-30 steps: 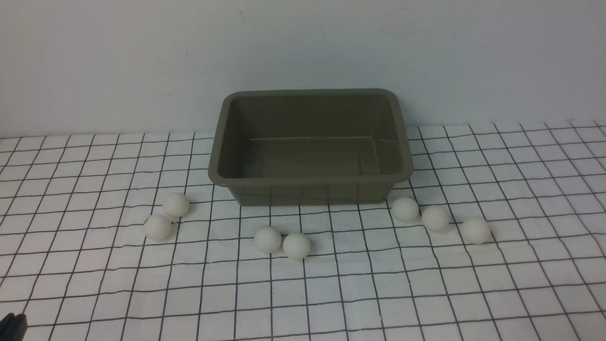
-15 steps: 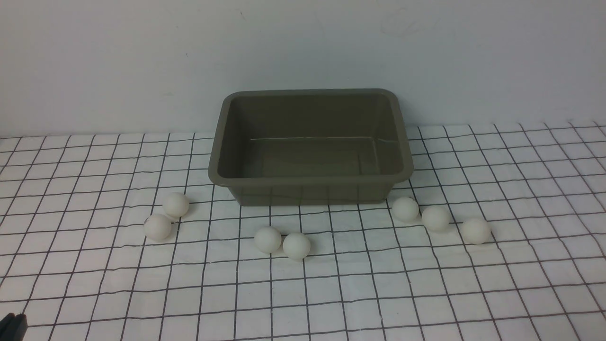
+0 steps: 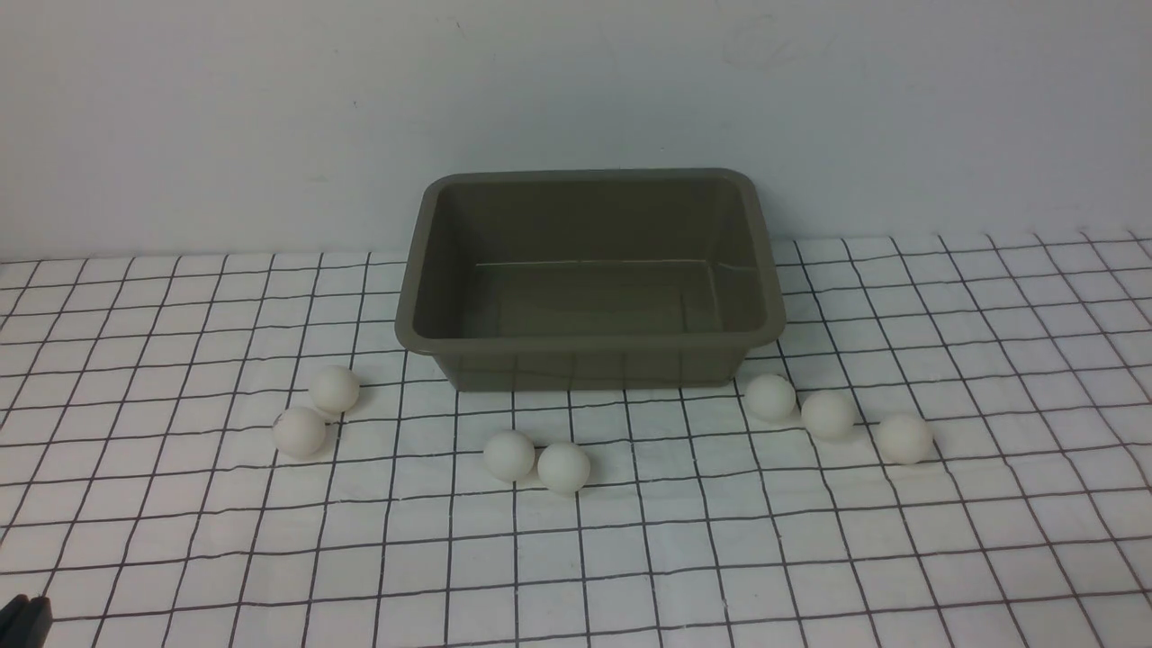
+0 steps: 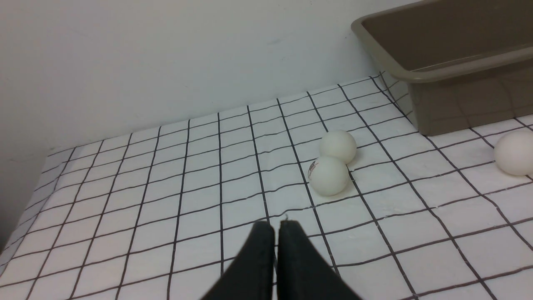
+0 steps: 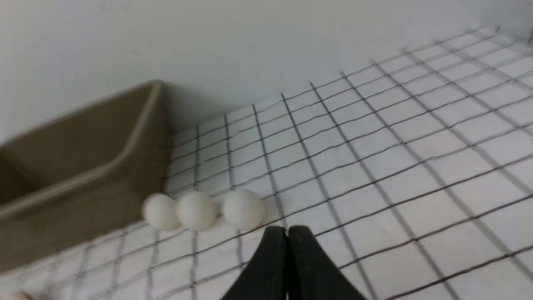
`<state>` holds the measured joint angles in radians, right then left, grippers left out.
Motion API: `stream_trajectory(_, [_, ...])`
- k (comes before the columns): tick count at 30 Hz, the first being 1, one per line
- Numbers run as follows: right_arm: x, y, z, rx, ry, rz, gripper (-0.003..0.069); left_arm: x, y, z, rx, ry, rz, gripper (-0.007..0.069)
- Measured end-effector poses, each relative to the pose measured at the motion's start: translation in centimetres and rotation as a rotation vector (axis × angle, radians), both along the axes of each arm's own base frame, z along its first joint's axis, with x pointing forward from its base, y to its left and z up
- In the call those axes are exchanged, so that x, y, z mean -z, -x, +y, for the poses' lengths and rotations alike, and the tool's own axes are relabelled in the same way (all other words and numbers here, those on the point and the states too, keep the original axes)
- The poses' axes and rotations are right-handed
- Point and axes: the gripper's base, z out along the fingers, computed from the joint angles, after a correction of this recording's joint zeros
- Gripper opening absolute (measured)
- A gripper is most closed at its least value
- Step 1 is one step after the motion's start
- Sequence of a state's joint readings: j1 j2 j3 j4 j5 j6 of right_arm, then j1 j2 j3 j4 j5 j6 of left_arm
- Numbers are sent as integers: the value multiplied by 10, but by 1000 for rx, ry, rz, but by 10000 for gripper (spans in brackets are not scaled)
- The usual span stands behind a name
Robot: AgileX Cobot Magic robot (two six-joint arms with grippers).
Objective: Put the table tennis balls into the box on the white checkered tablecloth.
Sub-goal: 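Reach for and grasp a ping pong ball on the table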
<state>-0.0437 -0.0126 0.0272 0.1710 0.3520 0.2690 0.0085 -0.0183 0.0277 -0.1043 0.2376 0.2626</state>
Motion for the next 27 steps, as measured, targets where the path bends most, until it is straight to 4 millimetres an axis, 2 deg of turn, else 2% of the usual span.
stream_trajectory(9, [-4, 0, 7, -11, -413, -31, -17, 0, 0, 0, 0, 3, 0, -4])
stream_trajectory(11, [-5, -1, 8, -15, -482, -37, -17, 0, 0, -1, 0, 70, 0, -4])
stream_trajectory(12, [-6, -1, 9, -16, -521, -41, -17, 0, 0, -2, 0, 130, 0, -4])
stream_trajectory(16, [-8, -1, 10, -16, -642, -62, -17, -2, 0, -7, -1, 546, 8, -4])
stream_trajectory(20, [-12, -1, 6, 5, -637, -112, -17, -7, 0, -13, 9, 998, 14, -4])
stream_trajectory(25, [-19, -1, 2, 29, -568, -189, -17, -15, 0, -10, -2, 1273, -48, -4])
stream_trajectory(27, [-30, 0, 3, 9, -503, -212, -17, -17, -1, -7, -23, 1351, -91, -4])
